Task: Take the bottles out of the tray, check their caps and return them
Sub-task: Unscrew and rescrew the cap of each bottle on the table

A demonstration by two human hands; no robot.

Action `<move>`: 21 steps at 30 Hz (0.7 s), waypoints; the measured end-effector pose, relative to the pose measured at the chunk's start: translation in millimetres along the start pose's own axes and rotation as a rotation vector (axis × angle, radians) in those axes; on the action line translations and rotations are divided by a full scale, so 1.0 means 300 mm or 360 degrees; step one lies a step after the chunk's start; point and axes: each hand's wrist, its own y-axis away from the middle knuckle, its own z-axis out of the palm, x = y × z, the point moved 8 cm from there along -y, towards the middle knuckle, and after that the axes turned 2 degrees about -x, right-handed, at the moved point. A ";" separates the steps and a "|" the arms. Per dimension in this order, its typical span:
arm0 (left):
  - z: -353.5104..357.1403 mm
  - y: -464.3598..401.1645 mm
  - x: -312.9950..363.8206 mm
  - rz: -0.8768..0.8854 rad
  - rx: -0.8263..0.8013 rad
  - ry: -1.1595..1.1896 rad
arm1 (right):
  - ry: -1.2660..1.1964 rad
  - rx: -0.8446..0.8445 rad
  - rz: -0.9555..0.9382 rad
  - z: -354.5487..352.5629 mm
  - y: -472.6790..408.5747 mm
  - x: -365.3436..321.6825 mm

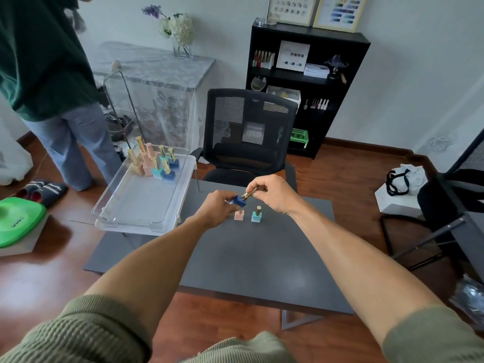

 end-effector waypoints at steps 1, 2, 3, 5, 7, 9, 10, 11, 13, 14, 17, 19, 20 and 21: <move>0.002 -0.002 0.000 -0.0009 -0.0007 -0.0003 | 0.0000 0.0008 0.0004 -0.002 0.000 0.000; 0.003 -0.003 0.002 -0.0013 -0.0011 -0.0008 | -0.0005 0.0014 0.0005 -0.004 -0.002 0.000; 0.003 -0.003 0.000 -0.0015 -0.0011 -0.0013 | -0.0015 0.0018 0.0004 -0.004 -0.003 -0.001; 0.002 -0.002 -0.005 -0.0017 -0.0007 -0.0020 | -0.0038 0.0022 0.0011 -0.001 -0.005 -0.001; 0.002 -0.001 -0.007 -0.0024 -0.0006 -0.0033 | -0.0059 0.0031 0.0030 -0.001 -0.007 0.003; 0.002 -0.001 -0.006 -0.0024 -0.0001 -0.0042 | -0.0055 0.0041 0.0047 -0.003 -0.008 0.009; 0.001 -0.001 -0.004 -0.0021 0.0005 -0.0044 | -0.0047 0.0045 0.0055 -0.004 -0.009 0.011; 0.000 0.000 -0.004 -0.0021 0.0009 -0.0046 | -0.0039 0.0053 0.0066 -0.005 -0.009 0.013; 0.000 -0.001 -0.002 -0.0023 0.0007 -0.0049 | -0.0031 0.0068 0.0102 -0.004 -0.007 0.020; 0.001 -0.002 -0.002 -0.0027 0.0004 -0.0050 | -0.0025 0.0075 0.0120 -0.002 -0.007 0.022; 0.001 -0.003 -0.001 -0.0042 0.0001 -0.0042 | 0.0004 0.0090 0.0137 -0.002 -0.007 0.022; -0.002 -0.003 -0.004 -0.0053 0.0017 -0.0041 | -0.0005 0.0091 0.0137 -0.001 -0.006 0.021; -0.004 -0.004 -0.003 -0.0059 0.0025 -0.0039 | -0.0016 0.0081 0.0133 0.000 -0.003 0.020; -0.005 -0.004 -0.002 -0.0065 0.0030 -0.0038 | -0.0035 0.0066 0.0132 0.003 0.000 0.020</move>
